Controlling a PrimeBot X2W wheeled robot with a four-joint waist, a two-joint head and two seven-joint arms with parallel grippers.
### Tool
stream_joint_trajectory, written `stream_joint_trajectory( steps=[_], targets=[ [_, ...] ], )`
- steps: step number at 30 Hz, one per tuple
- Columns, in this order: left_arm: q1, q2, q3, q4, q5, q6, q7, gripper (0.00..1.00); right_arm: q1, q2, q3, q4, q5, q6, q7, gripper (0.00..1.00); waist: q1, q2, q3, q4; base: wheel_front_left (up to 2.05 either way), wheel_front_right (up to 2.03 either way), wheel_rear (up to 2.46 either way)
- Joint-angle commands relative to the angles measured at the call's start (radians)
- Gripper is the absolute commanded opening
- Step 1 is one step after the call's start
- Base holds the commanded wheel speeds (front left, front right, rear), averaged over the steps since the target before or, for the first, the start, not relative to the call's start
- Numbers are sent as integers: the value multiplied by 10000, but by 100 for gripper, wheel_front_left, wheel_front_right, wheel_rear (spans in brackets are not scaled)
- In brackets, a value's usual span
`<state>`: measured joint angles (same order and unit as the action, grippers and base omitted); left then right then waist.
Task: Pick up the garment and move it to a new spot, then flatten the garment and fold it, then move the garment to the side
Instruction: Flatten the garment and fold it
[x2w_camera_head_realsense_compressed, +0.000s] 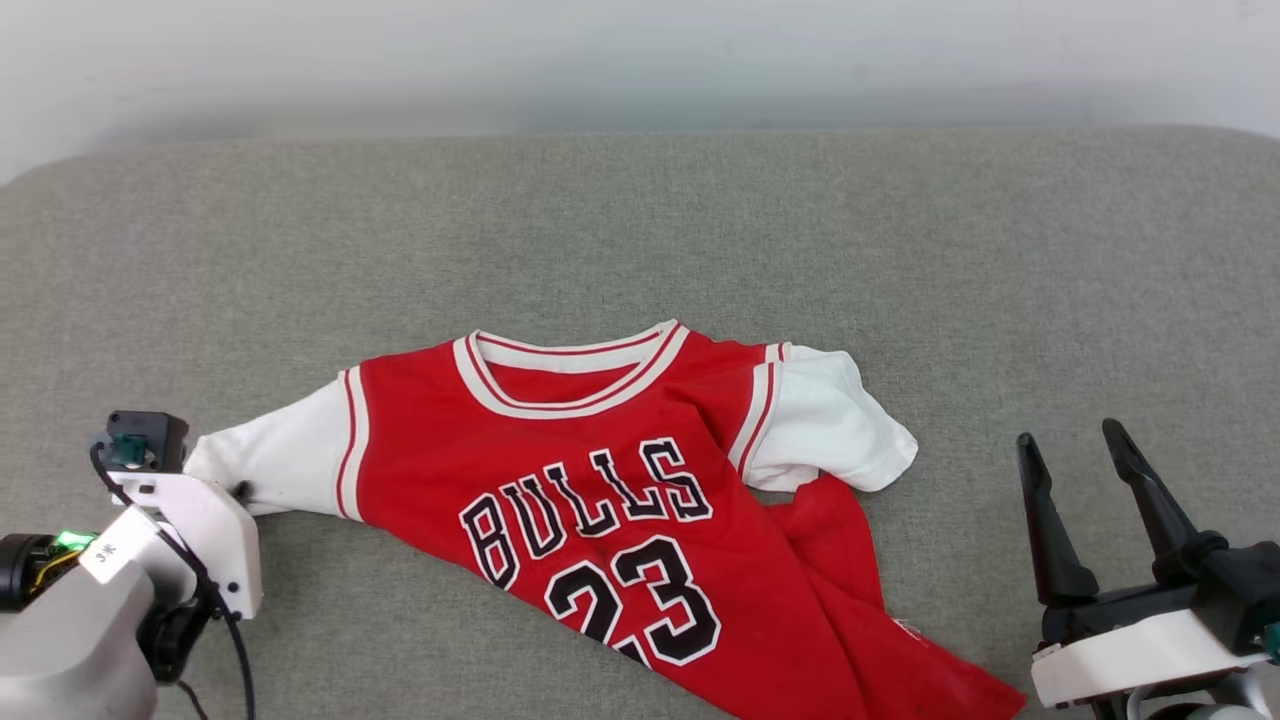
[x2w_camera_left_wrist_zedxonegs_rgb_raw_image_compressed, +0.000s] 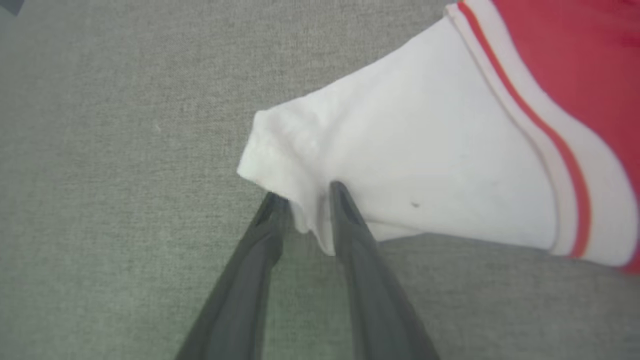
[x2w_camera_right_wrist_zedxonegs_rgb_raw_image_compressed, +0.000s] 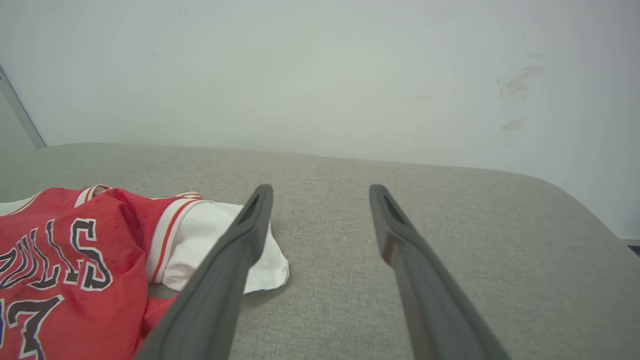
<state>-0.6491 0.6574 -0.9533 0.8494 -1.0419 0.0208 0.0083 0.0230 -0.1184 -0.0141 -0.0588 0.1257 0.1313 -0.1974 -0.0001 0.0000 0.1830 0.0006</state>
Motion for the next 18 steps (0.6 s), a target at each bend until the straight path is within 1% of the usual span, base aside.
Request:
stream_joint_trajectory(
  steps=[1,6,8,11,13,14,18],
  targets=[
    [156,-125,85,60,41,108,-352,100,-98,-105,-39,-40,-28,-11,-10,100,1,0,-123,74,0,0,0],
    [249,-405,205,-52,494,736,-2058,100,-263,-398,-254,-171,54,-11,146,100,1,0,-542,359,0,0,0],
    [320,-467,292,-268,639,1017,-2428,100,-339,-618,-265,-248,57,-11,290,100,1,0,-664,474,0,0,0],
    [474,-508,570,-908,986,1566,-2693,100,-664,-1061,-261,-338,138,-11,523,100,1,0,-820,666,0,0,0],
    [576,-391,941,-1706,1447,2079,-2741,100,-939,-1431,-177,-405,192,-11,802,100,1,0,-891,781,0,0,0],
    [714,-354,1262,-2283,1750,2421,-2747,100,-1107,-1634,-148,-462,240,-11,964,100,1,0,-901,841,0,0,0],
    [1891,-353,2460,-4387,3008,3543,-2733,100,-1758,-2474,333,-480,597,-11,1913,100,1,0,-902,1046,0,0,0]
  ],
)
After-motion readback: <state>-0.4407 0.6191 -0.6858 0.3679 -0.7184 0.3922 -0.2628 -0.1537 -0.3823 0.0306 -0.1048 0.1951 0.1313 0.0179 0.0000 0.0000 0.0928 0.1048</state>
